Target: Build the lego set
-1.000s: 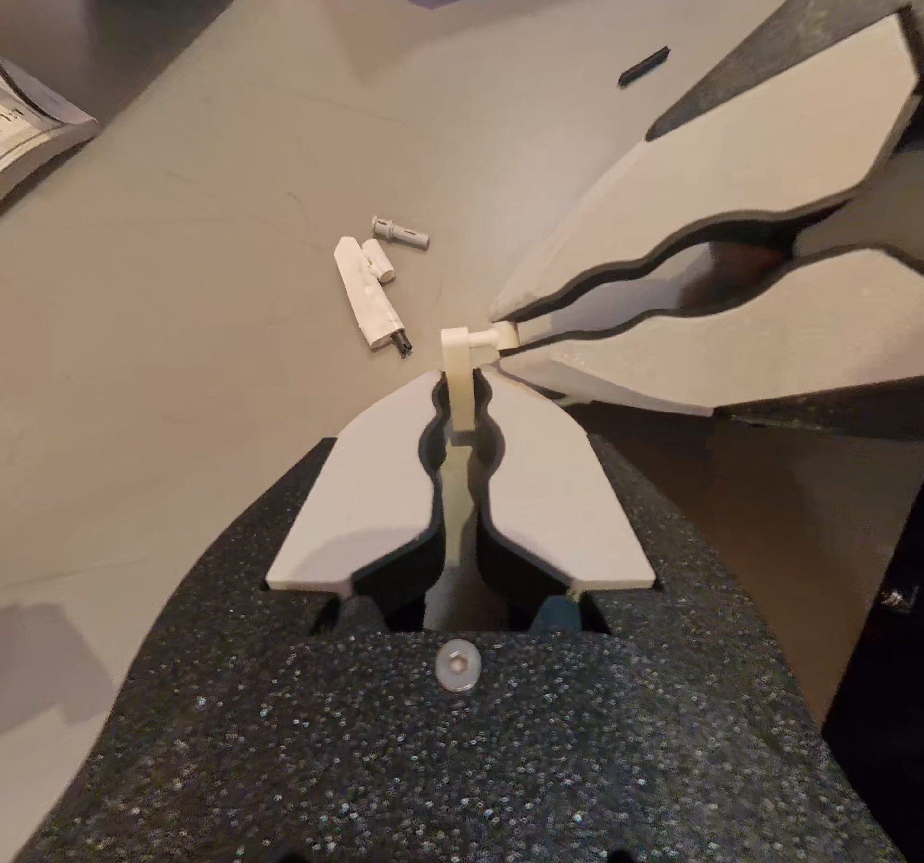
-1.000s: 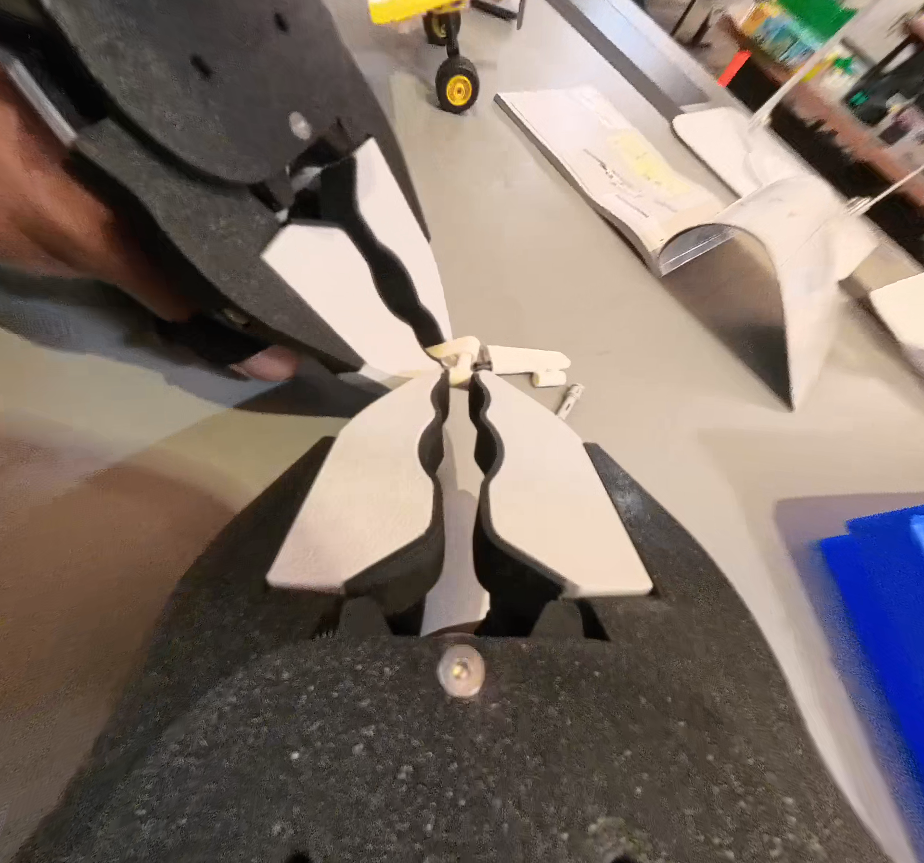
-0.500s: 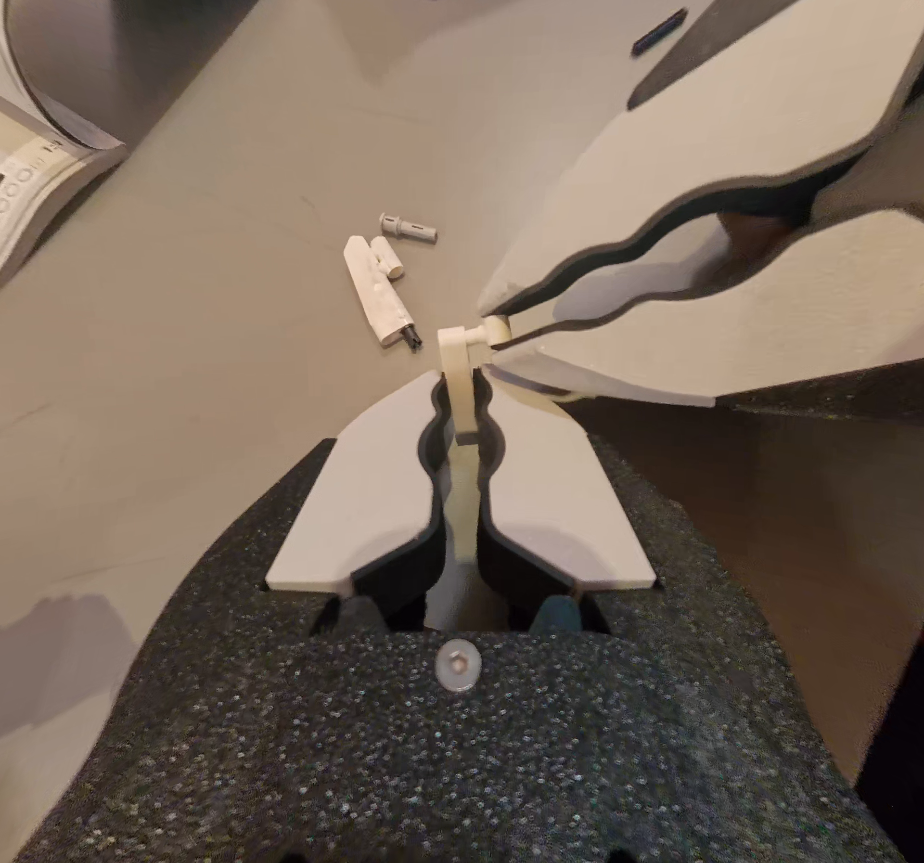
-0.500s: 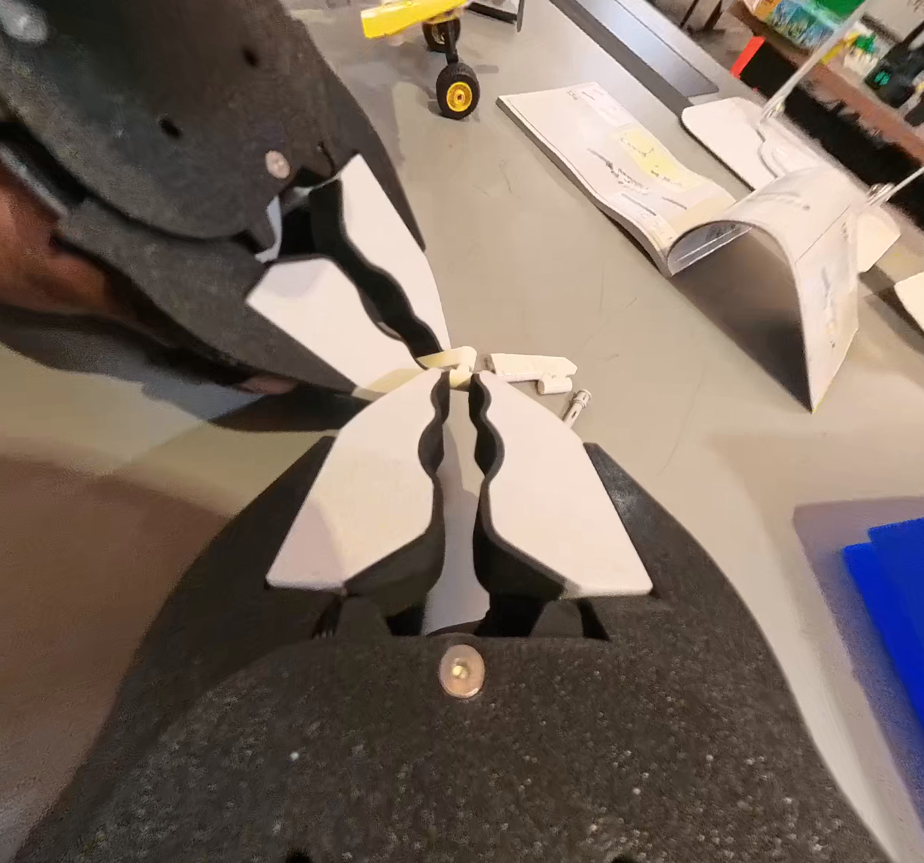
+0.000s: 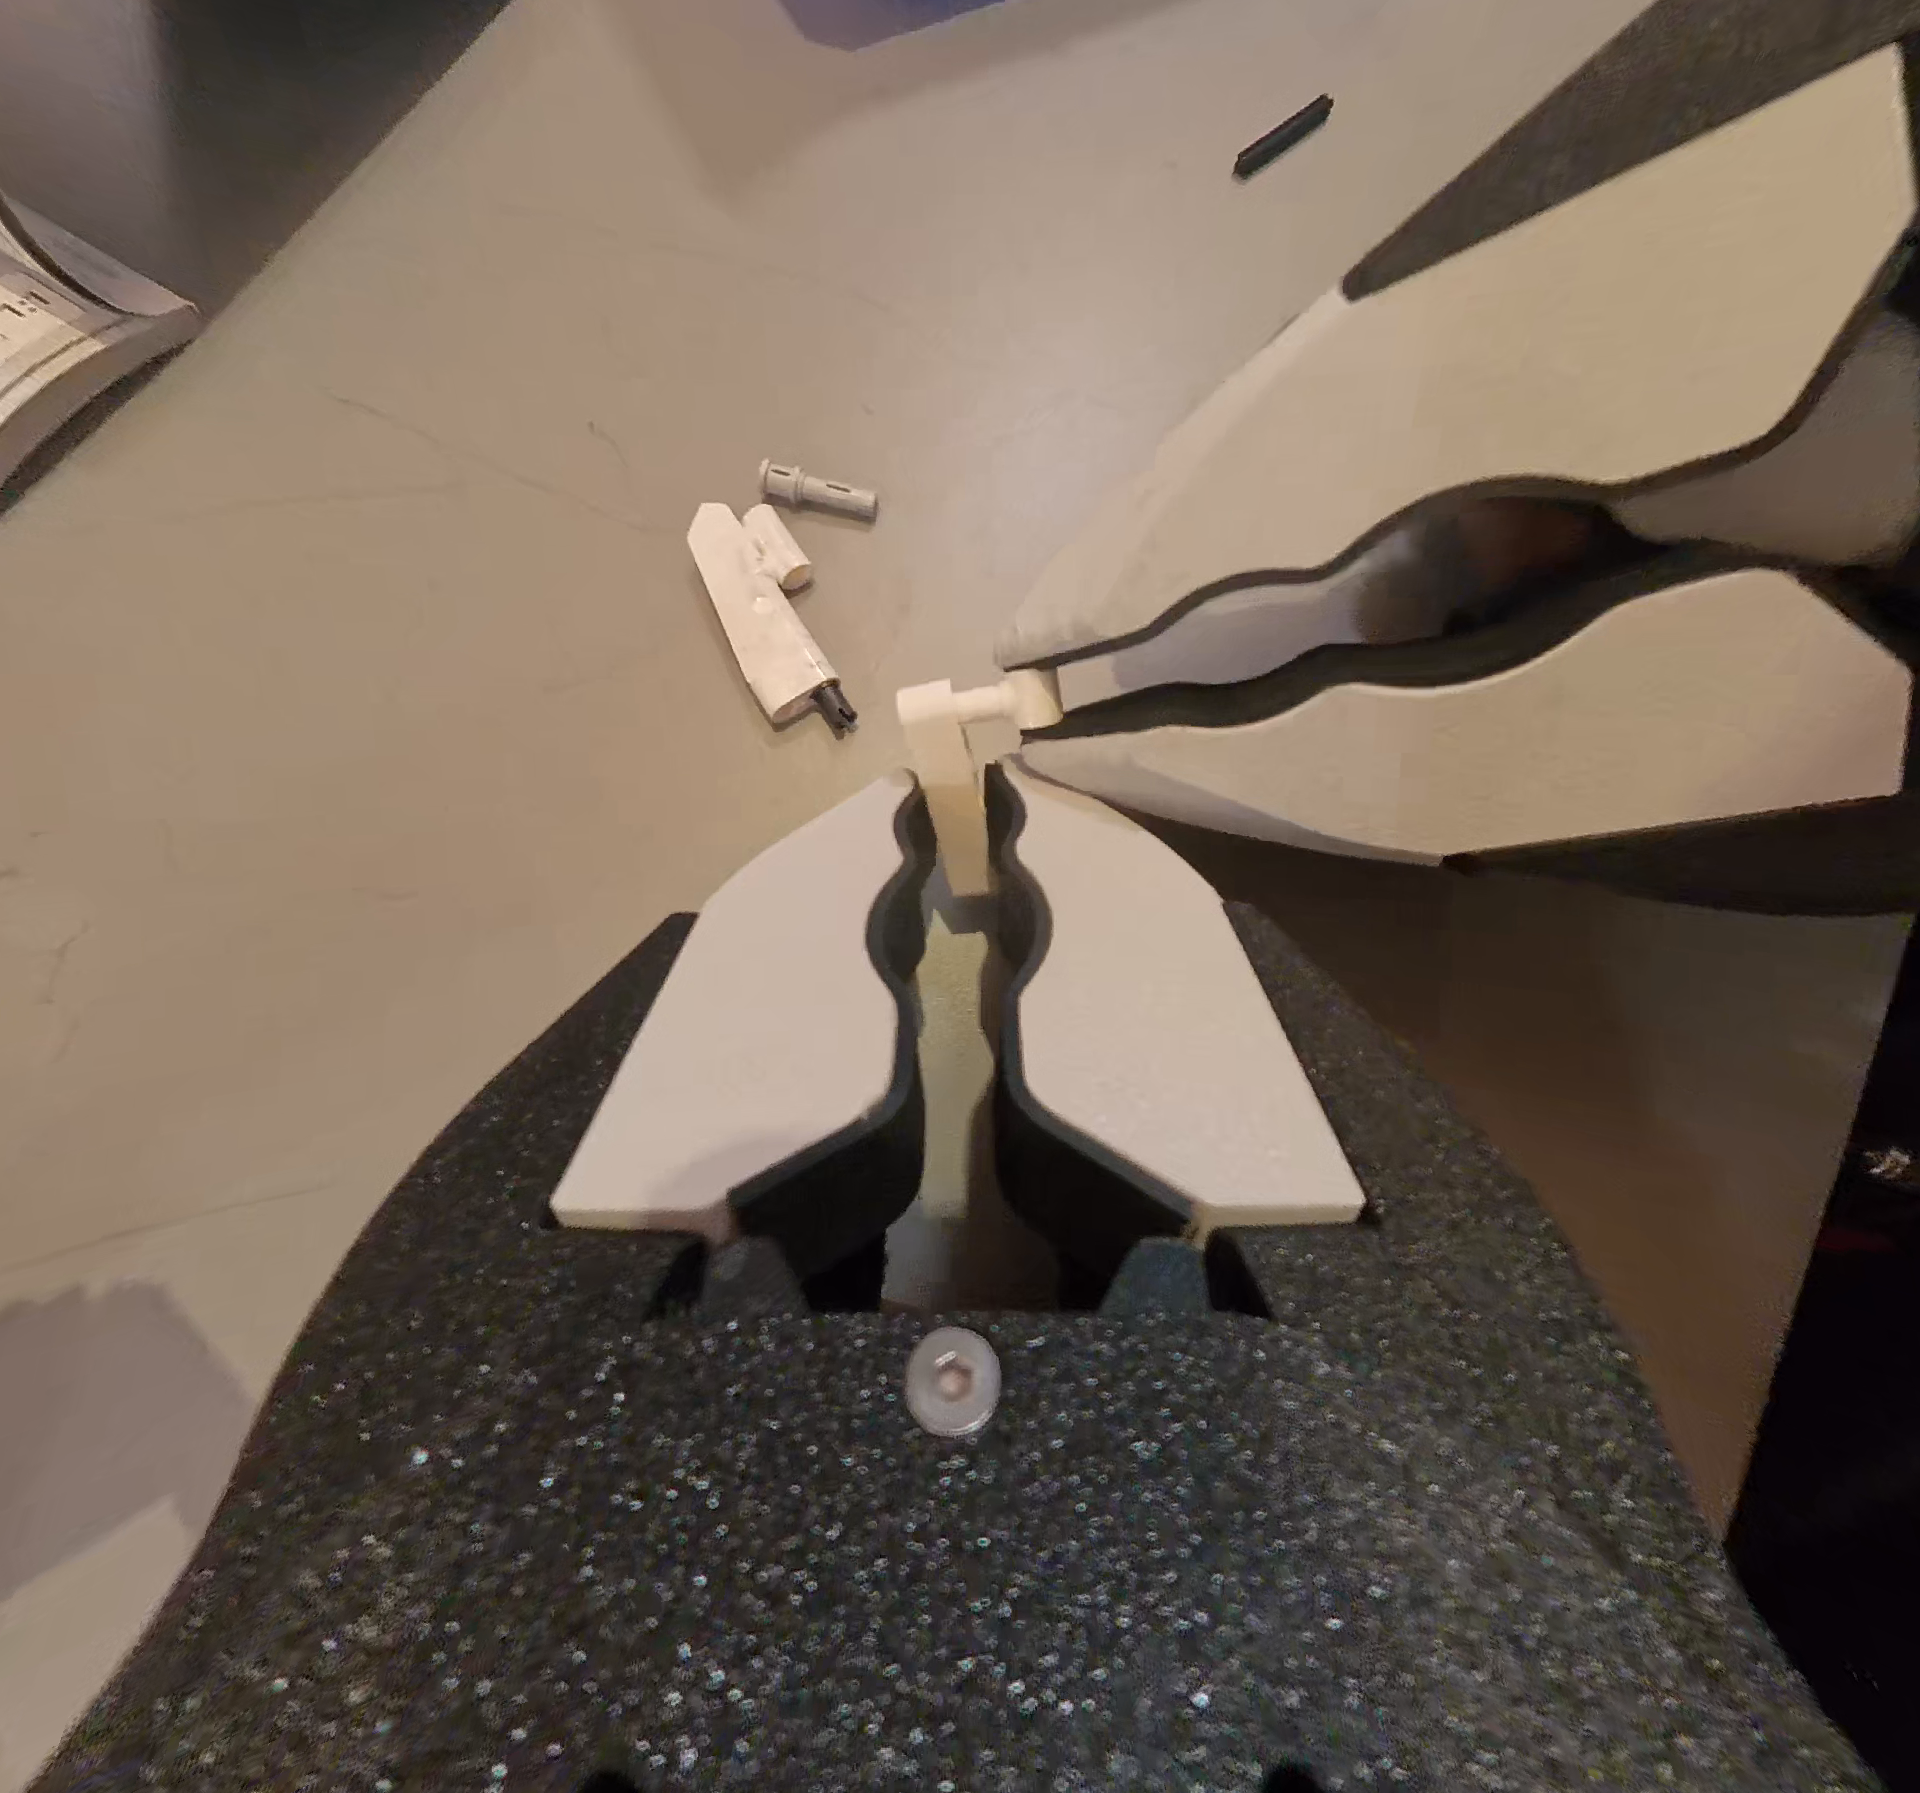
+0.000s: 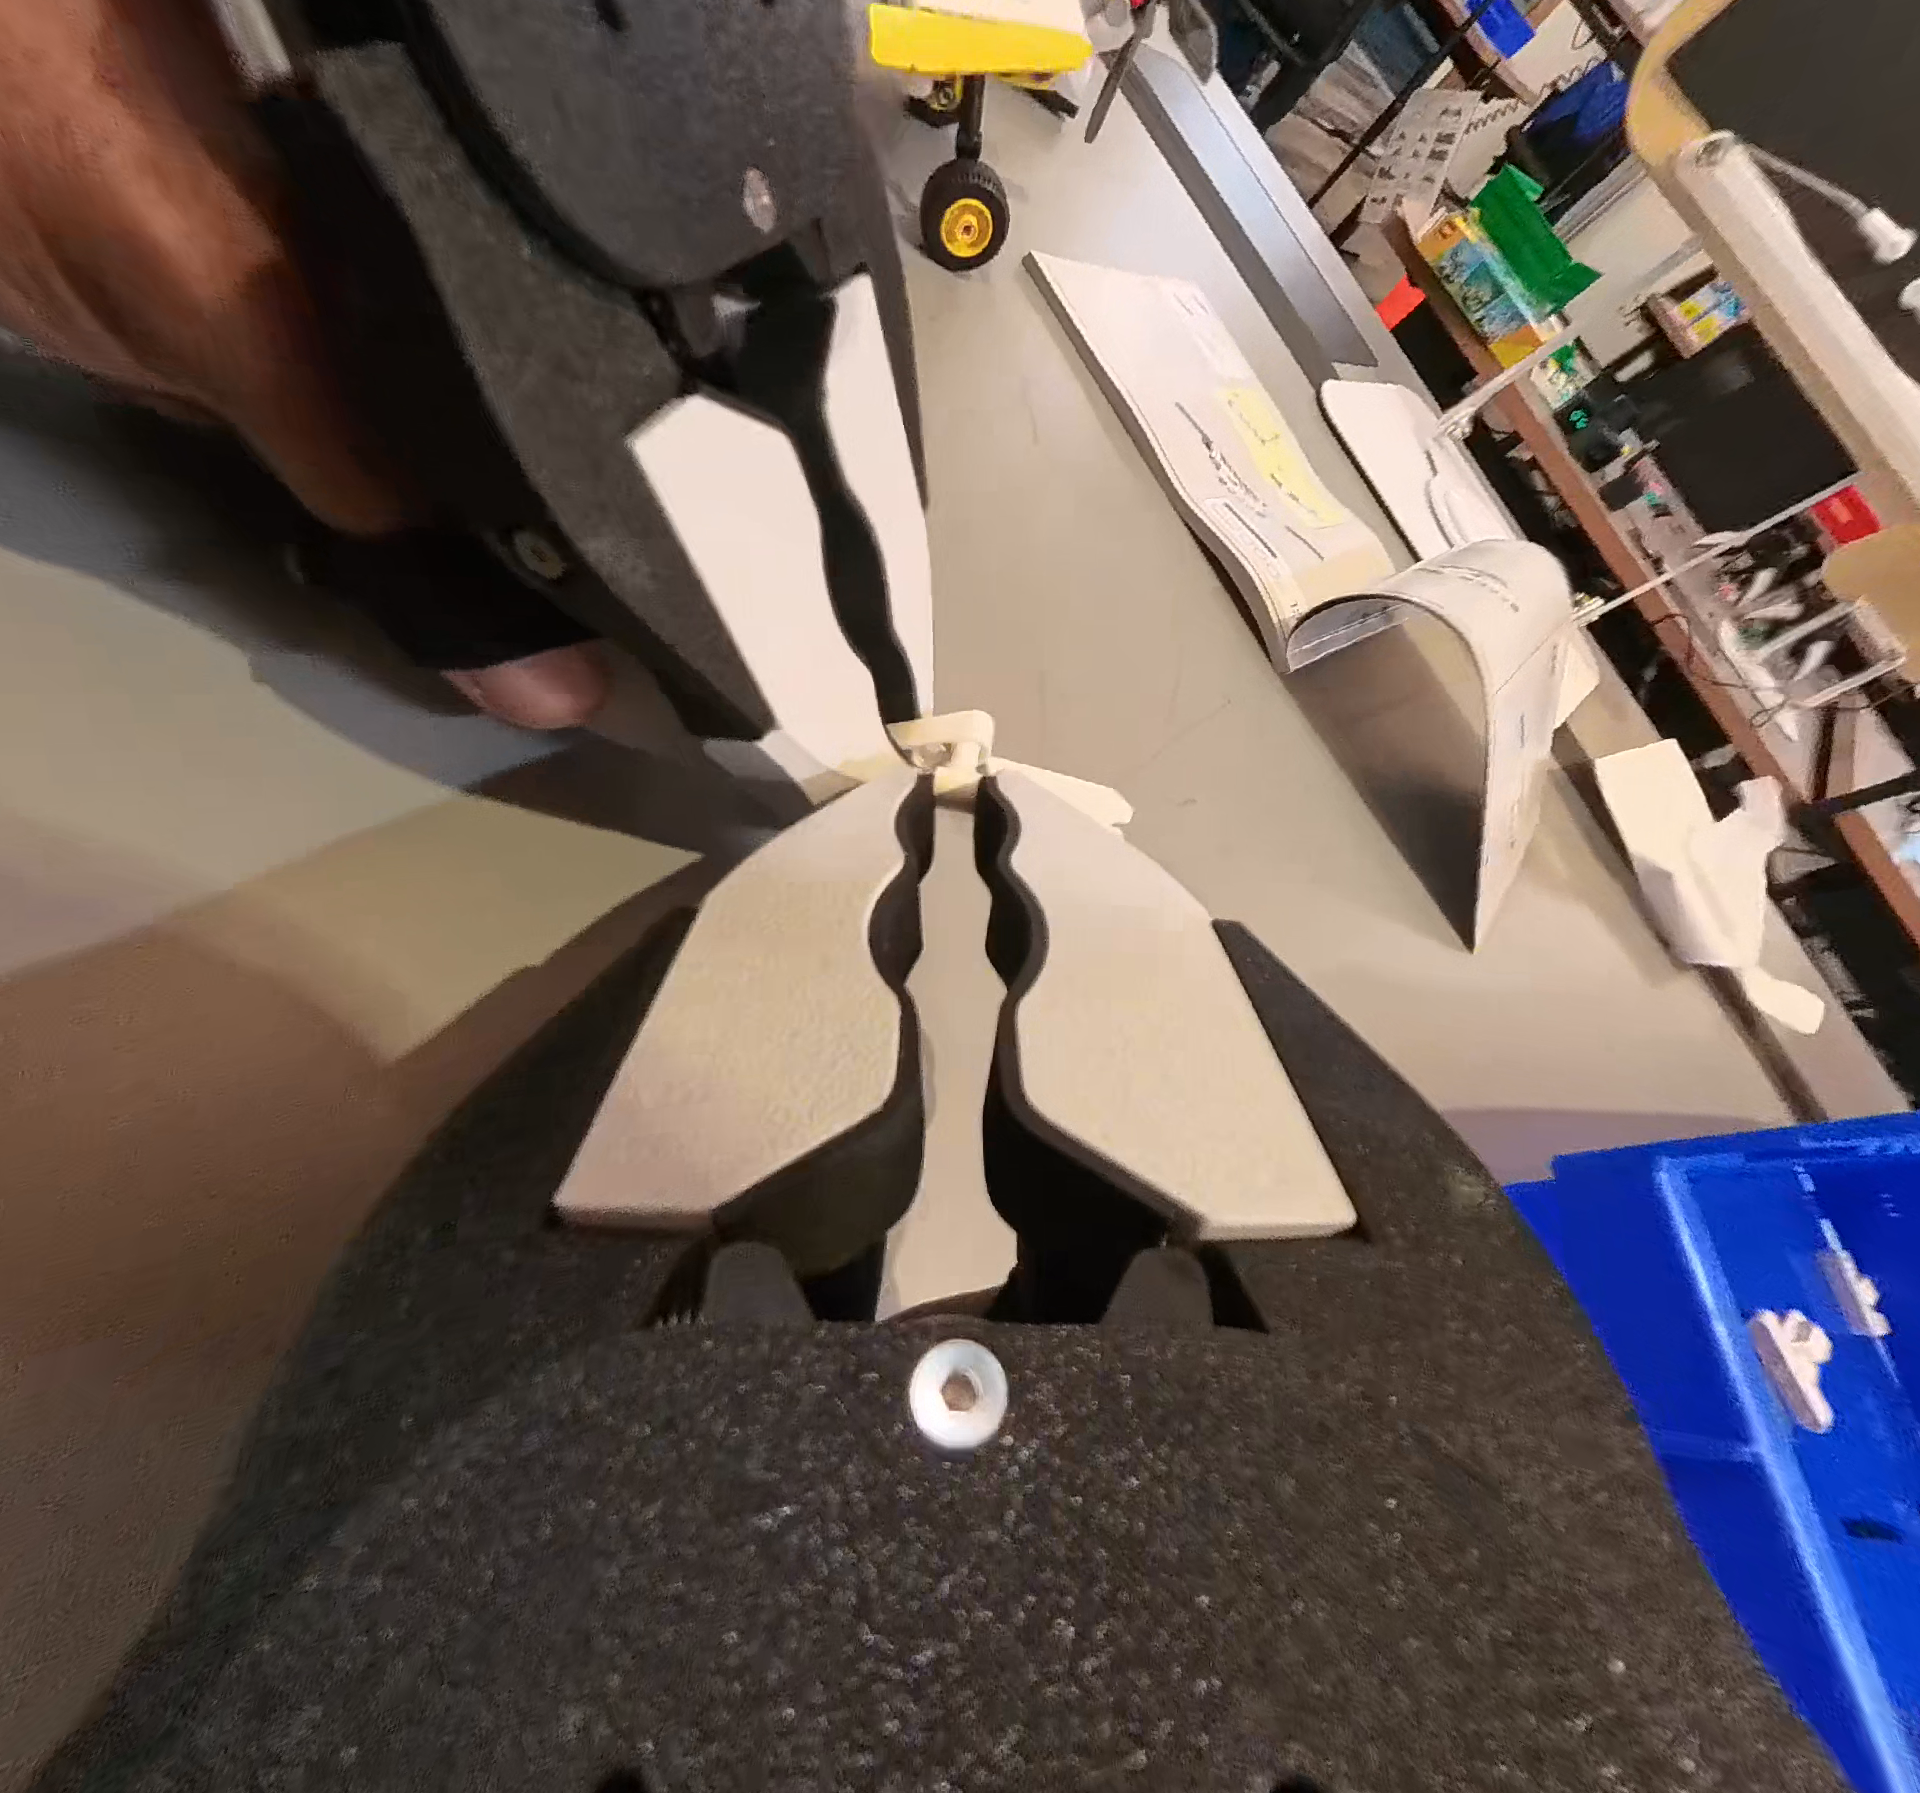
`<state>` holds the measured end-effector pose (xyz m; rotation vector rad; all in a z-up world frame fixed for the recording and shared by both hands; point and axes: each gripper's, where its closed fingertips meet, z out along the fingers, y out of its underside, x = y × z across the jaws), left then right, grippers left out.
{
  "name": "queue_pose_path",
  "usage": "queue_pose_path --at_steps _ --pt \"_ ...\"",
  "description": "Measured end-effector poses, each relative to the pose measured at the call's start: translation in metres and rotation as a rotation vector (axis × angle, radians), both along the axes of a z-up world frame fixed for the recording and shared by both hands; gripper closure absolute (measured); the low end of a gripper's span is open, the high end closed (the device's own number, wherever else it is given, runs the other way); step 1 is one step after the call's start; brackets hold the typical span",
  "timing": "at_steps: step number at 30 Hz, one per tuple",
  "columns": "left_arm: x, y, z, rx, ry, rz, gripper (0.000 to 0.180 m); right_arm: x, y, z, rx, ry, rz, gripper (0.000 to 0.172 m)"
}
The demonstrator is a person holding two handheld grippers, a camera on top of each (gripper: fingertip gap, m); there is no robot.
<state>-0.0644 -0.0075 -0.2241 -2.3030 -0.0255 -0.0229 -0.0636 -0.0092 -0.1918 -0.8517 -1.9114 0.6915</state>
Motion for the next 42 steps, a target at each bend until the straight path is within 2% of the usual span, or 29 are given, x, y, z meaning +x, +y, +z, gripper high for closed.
queue_pose_path --at_steps 4,9,13,17,21,28,37,42 --pt "-0.003 0.001 0.000 0.003 0.075 0.020 0.171 0.001 0.000 -0.001 -0.126 -0.034 -0.027 0.164" --pt "-0.005 0.003 0.002 0.022 0.054 0.045 0.172 0.000 0.003 0.003 -0.260 -0.060 -0.049 0.165" --pt "-0.004 0.003 0.003 0.025 -0.014 0.042 0.172 -0.002 0.003 0.003 -0.224 -0.042 -0.050 0.164" --pt "-0.005 0.003 0.000 0.005 0.047 0.043 0.172 -0.002 0.004 0.002 -0.133 -0.030 -0.057 0.164" --pt "-0.005 0.002 0.000 0.002 0.107 0.044 0.172 -0.002 0.003 0.001 -0.137 -0.033 -0.059 0.164" --pt "-0.001 0.000 -0.001 -0.001 0.087 0.006 0.171 0.000 0.002 0.000 -0.120 -0.026 -0.036 0.164" --pt "0.011 -0.003 0.004 0.029 -0.008 -0.116 0.172 0.012 -0.005 0.004 -0.116 -0.008 0.157 0.164" --pt "0.017 -0.006 0.001 0.004 -0.039 -0.154 0.172 0.017 -0.006 0.002 0.036 0.025 0.239 0.164"
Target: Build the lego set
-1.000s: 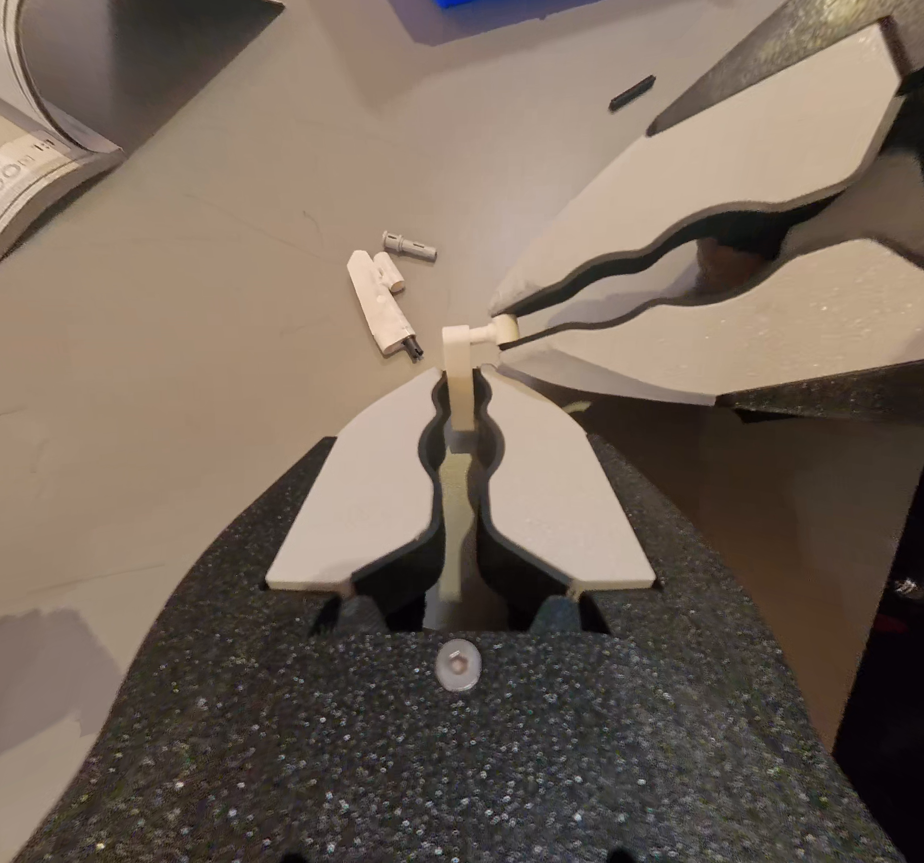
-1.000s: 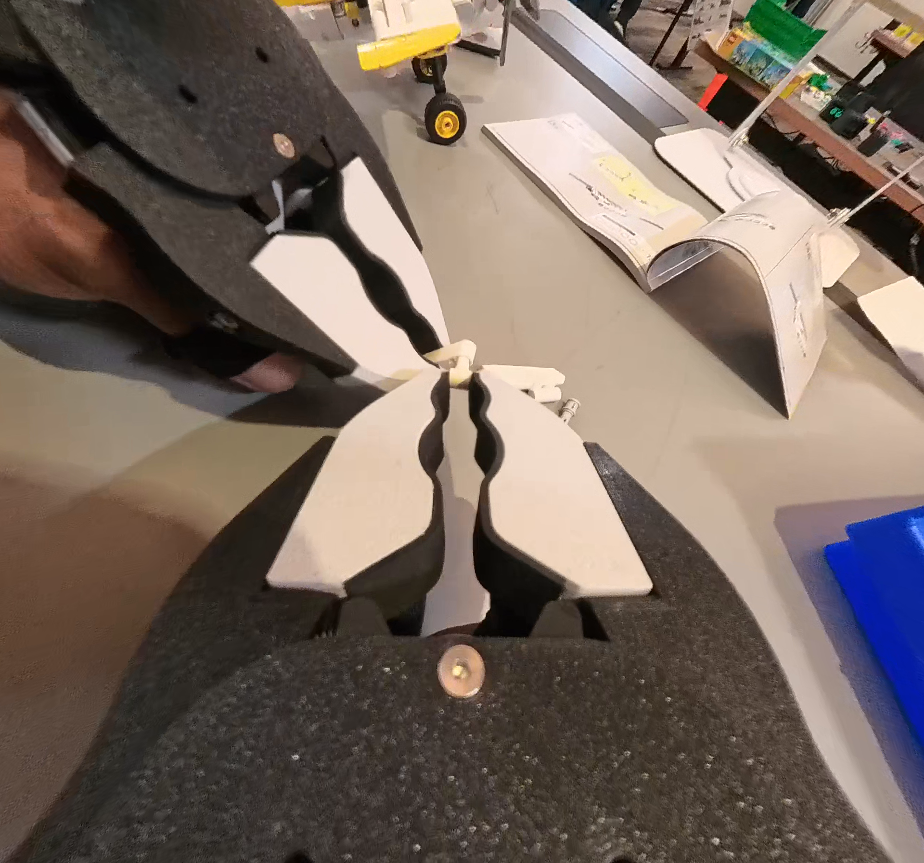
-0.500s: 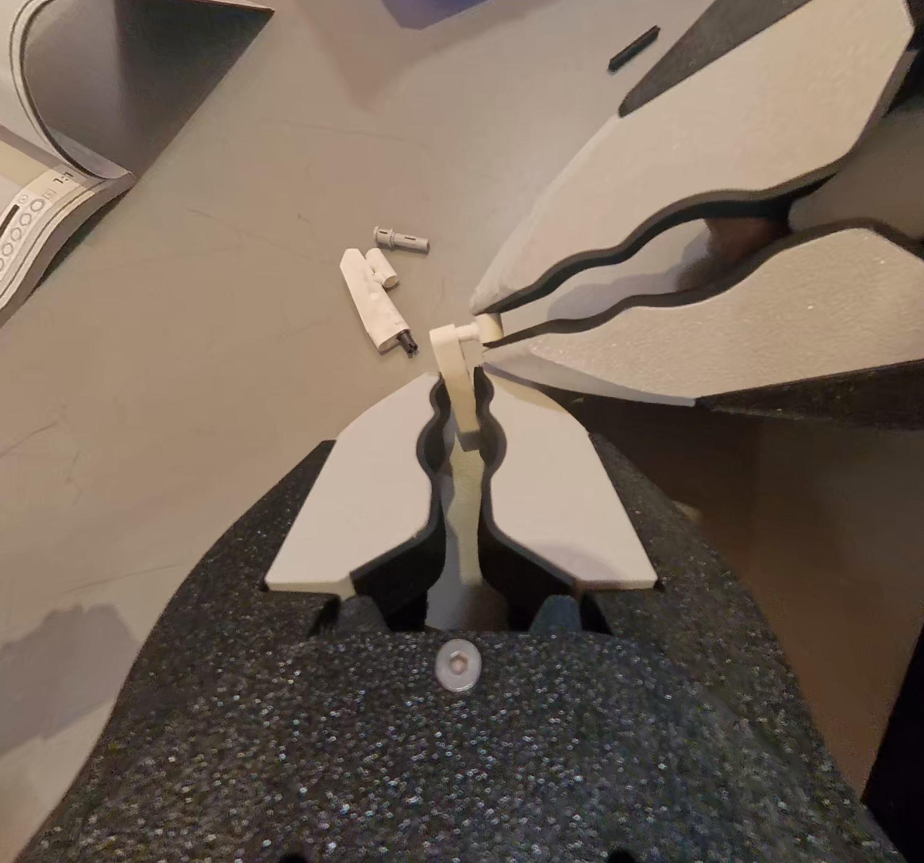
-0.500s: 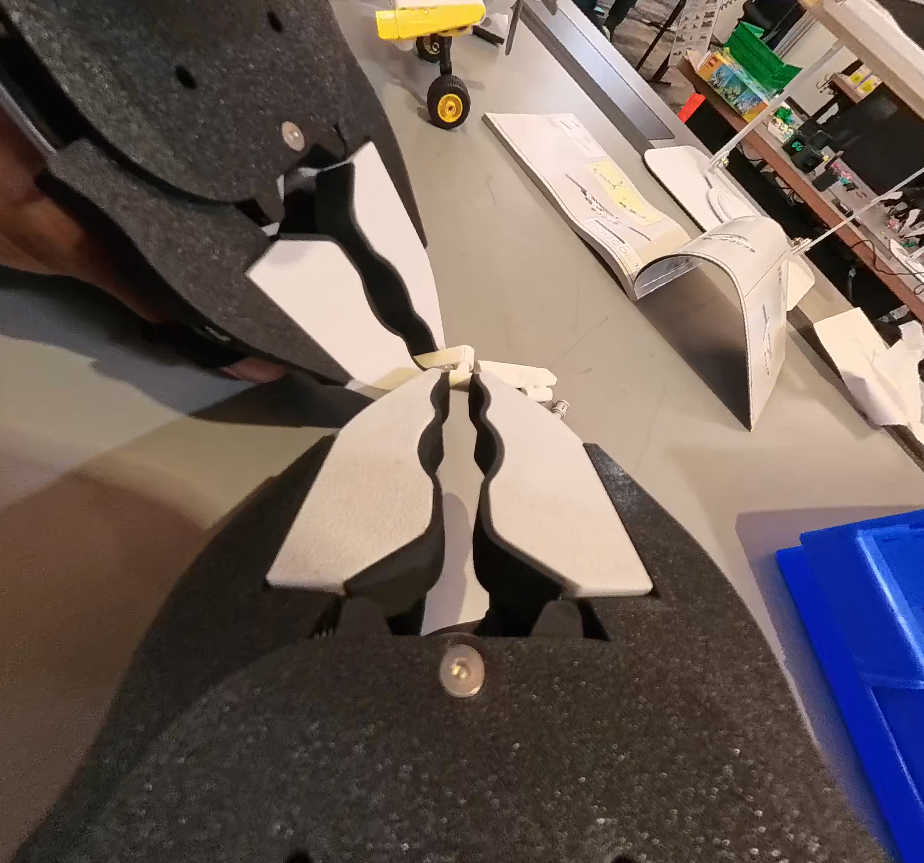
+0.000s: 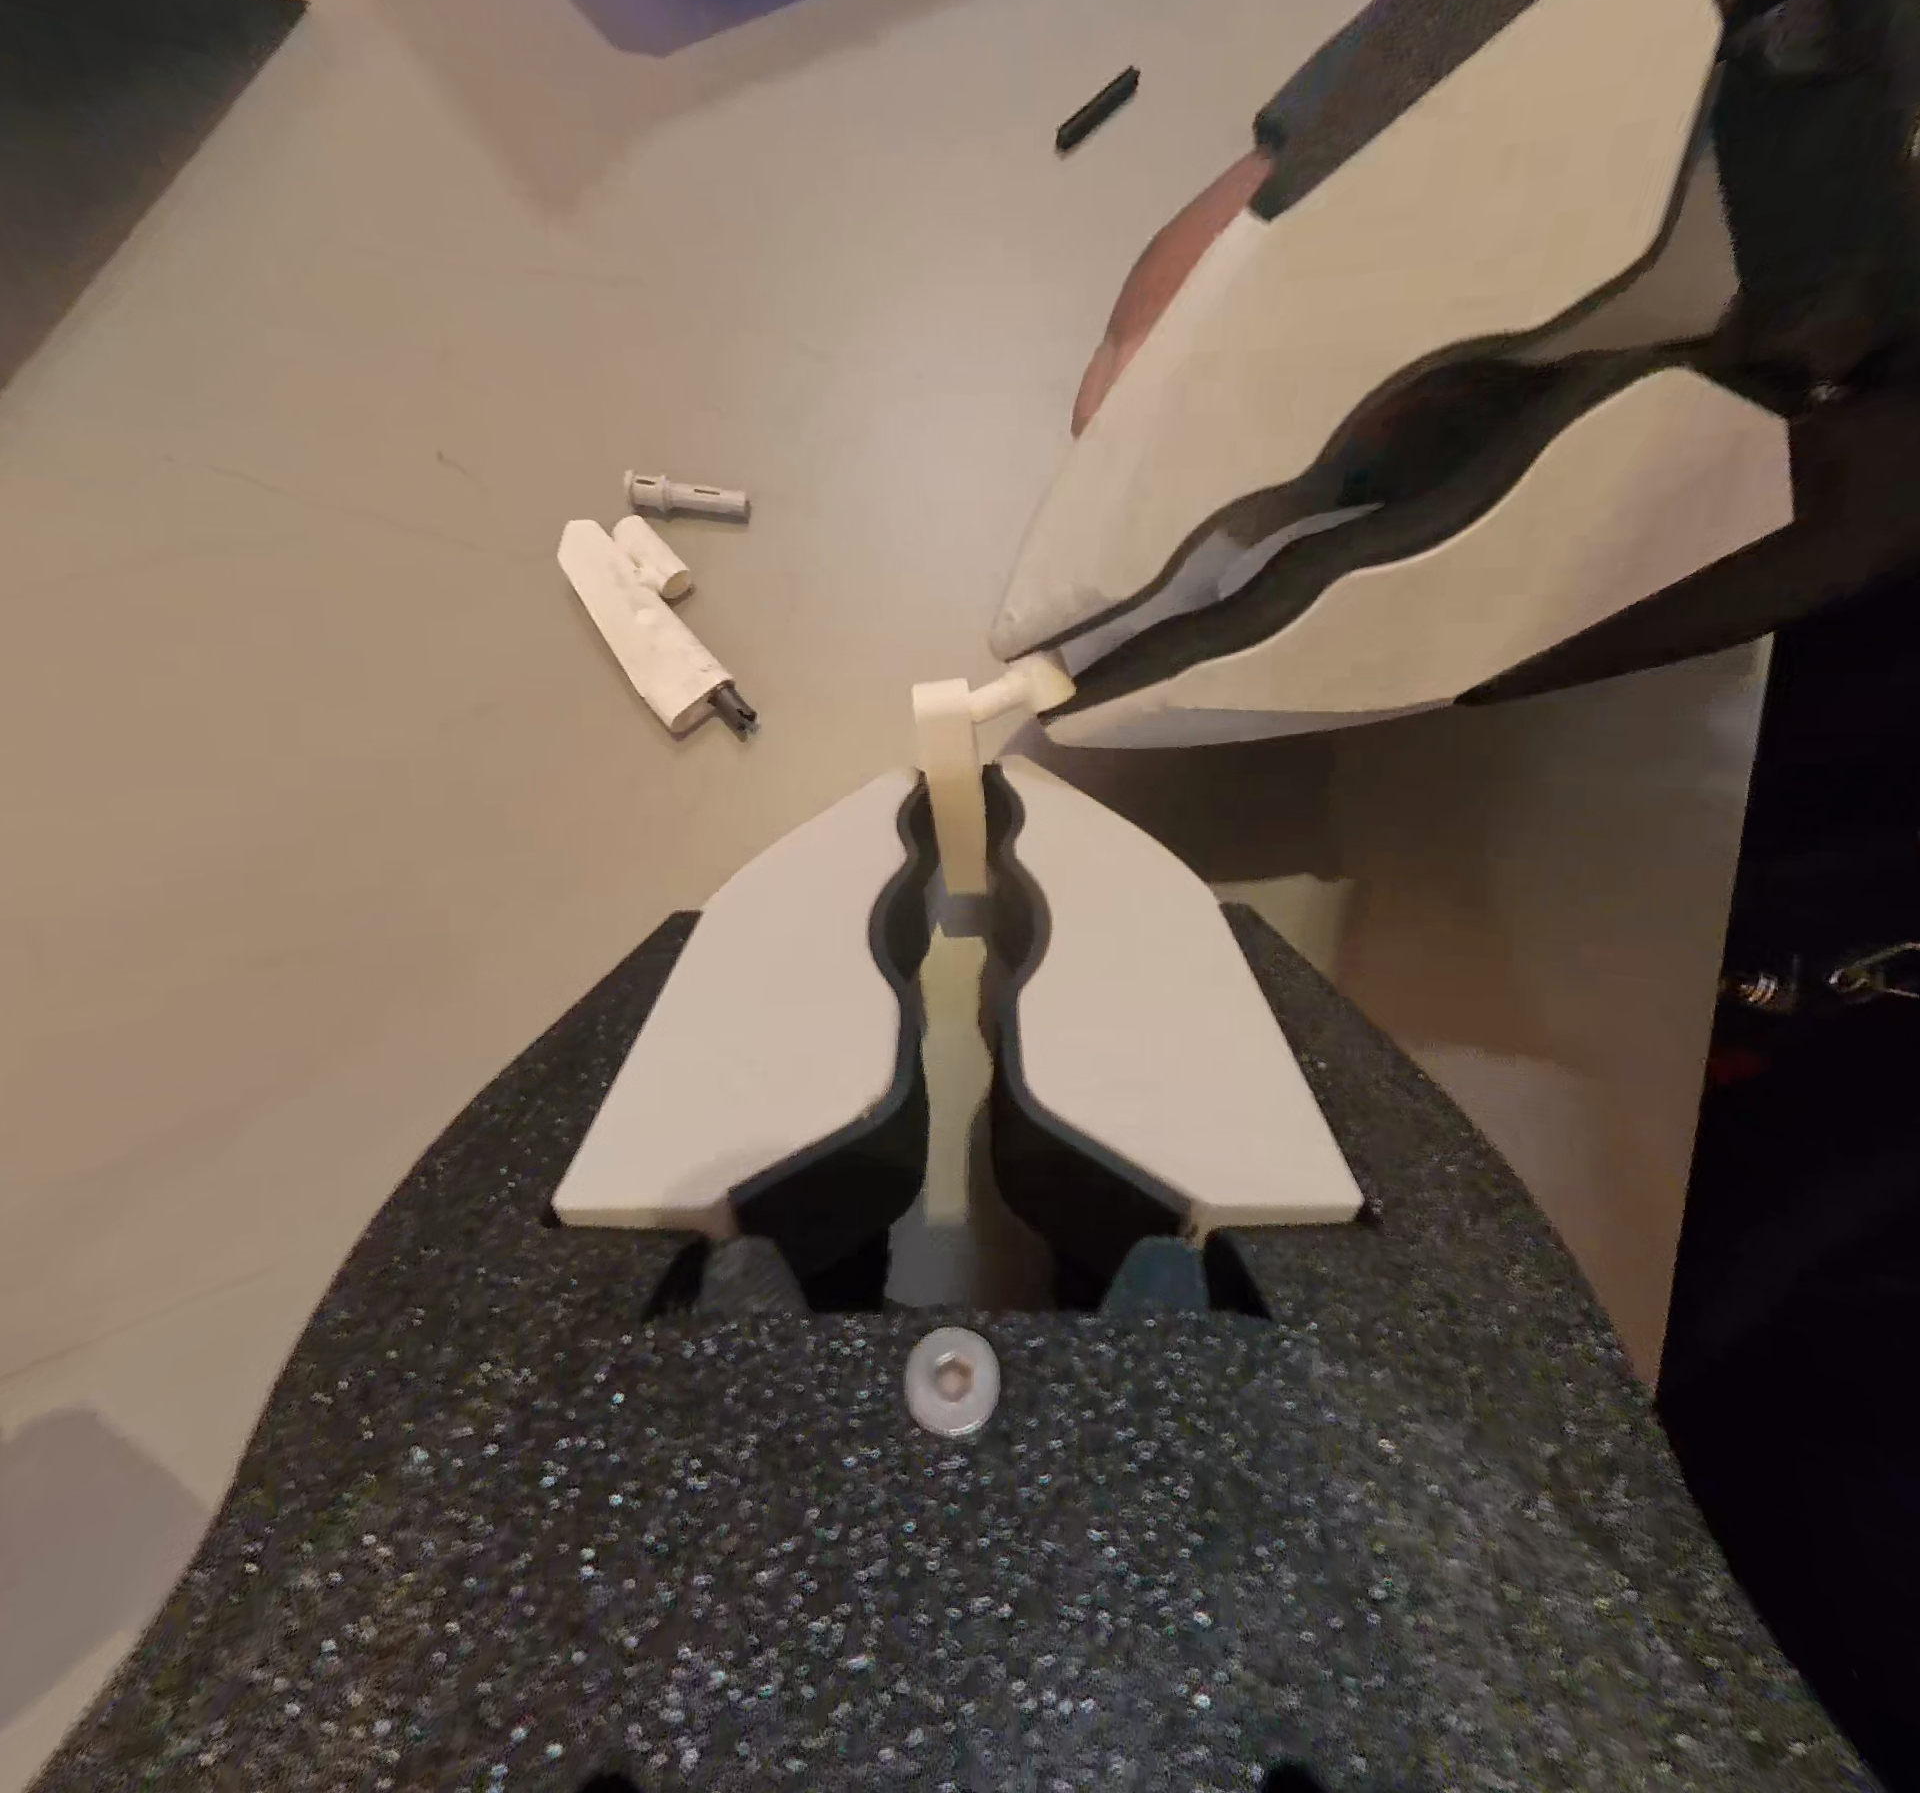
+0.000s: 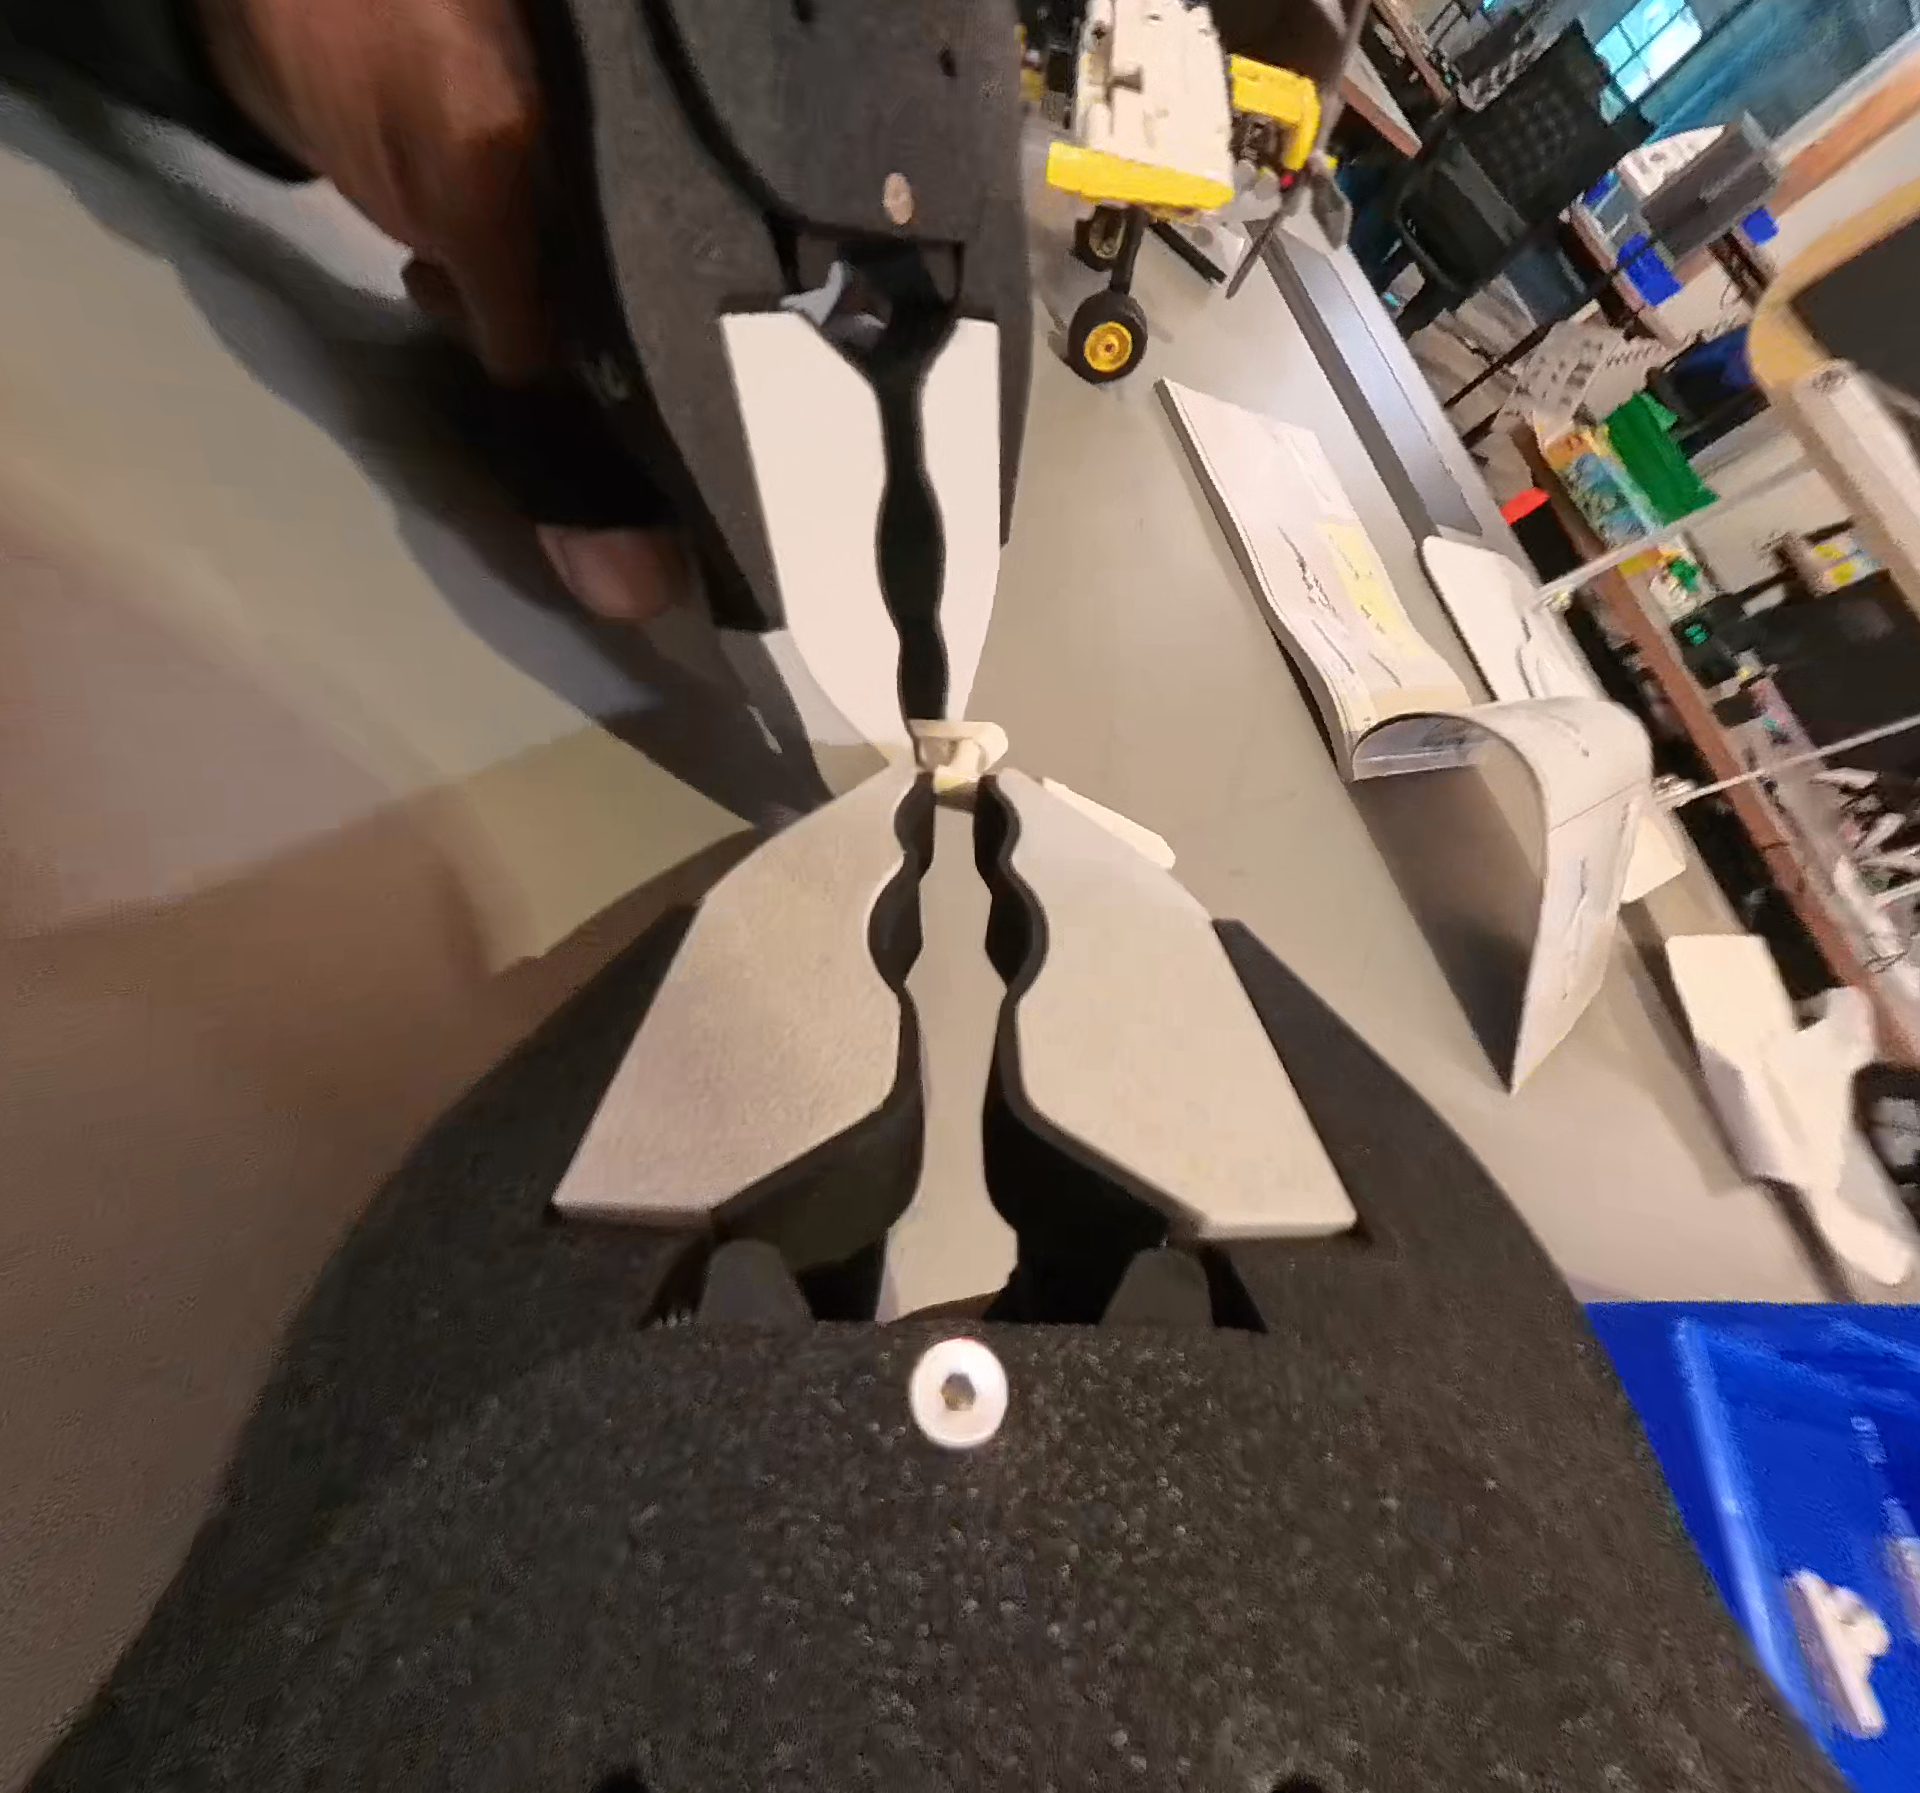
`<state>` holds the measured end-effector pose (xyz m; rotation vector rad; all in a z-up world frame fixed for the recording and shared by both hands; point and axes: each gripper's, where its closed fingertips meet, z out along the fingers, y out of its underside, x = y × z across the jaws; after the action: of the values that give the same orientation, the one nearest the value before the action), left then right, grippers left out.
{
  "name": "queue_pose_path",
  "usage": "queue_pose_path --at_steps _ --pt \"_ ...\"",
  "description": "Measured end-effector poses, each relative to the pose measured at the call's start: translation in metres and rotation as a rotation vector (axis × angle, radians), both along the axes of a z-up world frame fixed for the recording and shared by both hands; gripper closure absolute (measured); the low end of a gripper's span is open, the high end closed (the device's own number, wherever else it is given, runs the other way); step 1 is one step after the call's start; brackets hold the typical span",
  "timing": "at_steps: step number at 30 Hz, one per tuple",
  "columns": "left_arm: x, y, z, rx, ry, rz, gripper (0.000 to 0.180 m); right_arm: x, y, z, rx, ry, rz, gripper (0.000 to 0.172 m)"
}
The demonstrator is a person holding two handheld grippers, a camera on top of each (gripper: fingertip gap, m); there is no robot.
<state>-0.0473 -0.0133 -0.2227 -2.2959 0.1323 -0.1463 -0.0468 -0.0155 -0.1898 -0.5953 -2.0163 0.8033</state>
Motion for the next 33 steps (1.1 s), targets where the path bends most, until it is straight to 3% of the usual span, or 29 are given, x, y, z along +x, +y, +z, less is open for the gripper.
queue_pose_path --at_steps 5,7,15,28,33 --pt "-0.006 0.001 -0.005 -0.043 0.060 0.058 0.172 -0.004 0.004 -0.006 0.292 0.087 -0.069 0.164" --pt "-0.009 0.001 -0.006 -0.050 0.083 0.089 0.172 -0.006 0.005 -0.007 0.329 0.094 -0.122 0.164" --pt "-0.015 0.003 -0.005 -0.026 0.144 0.139 0.172 -0.011 0.005 -0.007 0.124 0.009 -0.242 0.164" --pt "-0.009 0.001 -0.005 -0.010 0.221 0.033 0.171 -0.008 -0.001 -0.002 0.081 0.040 -0.159 0.164" --pt "-0.005 0.001 -0.002 0.014 0.146 0.010 0.172 -0.004 -0.002 0.003 0.075 0.072 -0.110 0.164"
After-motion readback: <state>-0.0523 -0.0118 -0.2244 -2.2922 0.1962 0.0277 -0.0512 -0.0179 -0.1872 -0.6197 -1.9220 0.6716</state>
